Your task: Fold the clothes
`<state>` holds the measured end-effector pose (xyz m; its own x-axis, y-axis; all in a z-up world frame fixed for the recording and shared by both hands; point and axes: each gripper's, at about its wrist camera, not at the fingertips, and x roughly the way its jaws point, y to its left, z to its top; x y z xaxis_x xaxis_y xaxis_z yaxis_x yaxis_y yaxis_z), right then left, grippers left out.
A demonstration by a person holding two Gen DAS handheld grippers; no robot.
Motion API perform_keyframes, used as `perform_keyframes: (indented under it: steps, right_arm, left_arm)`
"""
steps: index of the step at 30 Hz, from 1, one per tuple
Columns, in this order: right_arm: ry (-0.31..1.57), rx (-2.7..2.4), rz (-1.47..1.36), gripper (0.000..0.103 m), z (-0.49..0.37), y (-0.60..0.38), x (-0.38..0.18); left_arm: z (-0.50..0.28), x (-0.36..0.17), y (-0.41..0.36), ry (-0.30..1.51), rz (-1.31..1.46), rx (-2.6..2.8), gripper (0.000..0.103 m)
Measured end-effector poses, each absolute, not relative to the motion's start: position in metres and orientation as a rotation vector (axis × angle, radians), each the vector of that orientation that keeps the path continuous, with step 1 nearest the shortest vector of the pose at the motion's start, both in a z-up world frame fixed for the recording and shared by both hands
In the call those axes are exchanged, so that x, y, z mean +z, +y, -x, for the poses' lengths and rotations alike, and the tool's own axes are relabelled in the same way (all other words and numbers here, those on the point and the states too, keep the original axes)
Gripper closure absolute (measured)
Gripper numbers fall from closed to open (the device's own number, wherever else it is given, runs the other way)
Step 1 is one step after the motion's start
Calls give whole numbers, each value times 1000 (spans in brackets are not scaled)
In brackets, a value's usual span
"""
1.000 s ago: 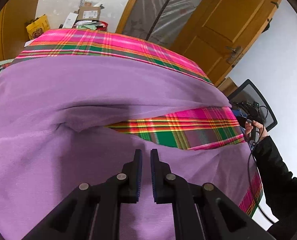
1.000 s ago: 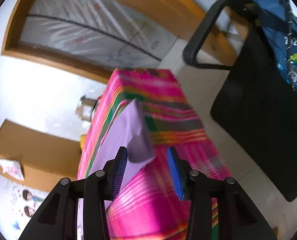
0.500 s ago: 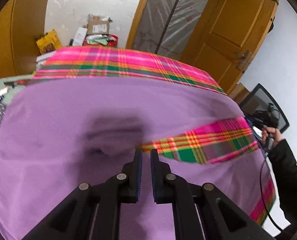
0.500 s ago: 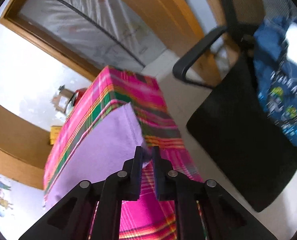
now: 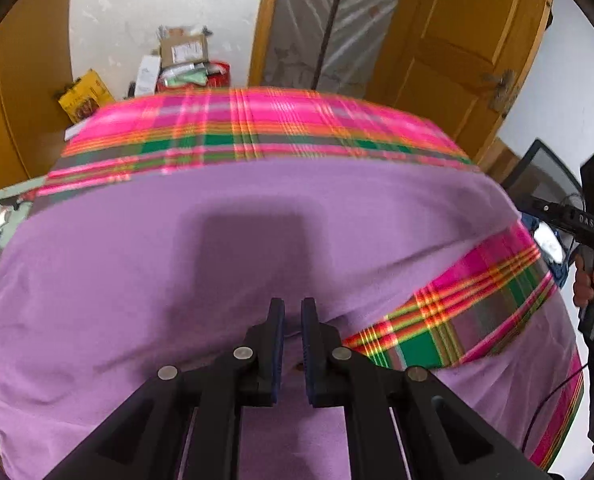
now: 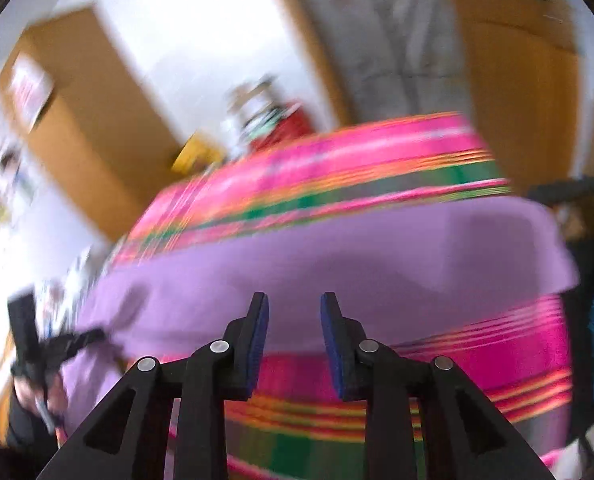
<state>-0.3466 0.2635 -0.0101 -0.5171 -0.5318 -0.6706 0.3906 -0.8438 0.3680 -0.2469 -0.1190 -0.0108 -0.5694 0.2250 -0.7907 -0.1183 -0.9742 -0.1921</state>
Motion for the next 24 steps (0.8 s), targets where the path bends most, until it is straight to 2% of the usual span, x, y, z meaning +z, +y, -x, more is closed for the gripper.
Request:
perform_keyframes:
  steps: [4,10,16,24]
  right_arm:
    - [26,-2242,-1104,75,325,198,-19]
    - [272,-2167,-1089,74,305,164,-38]
    - [291,-2156,-1089,74,309,162,-42]
    - [331,-2172,-1103,74,323,162,-43]
  left_arm:
    - [223,-7,-120,-181,1298,2601,95]
    - [210,-9,-123,-93,1284,2630,93]
    - [228,-15,-107,107,1262,2644,87]
    - [242,-33,-83,273,1265,2543,79]
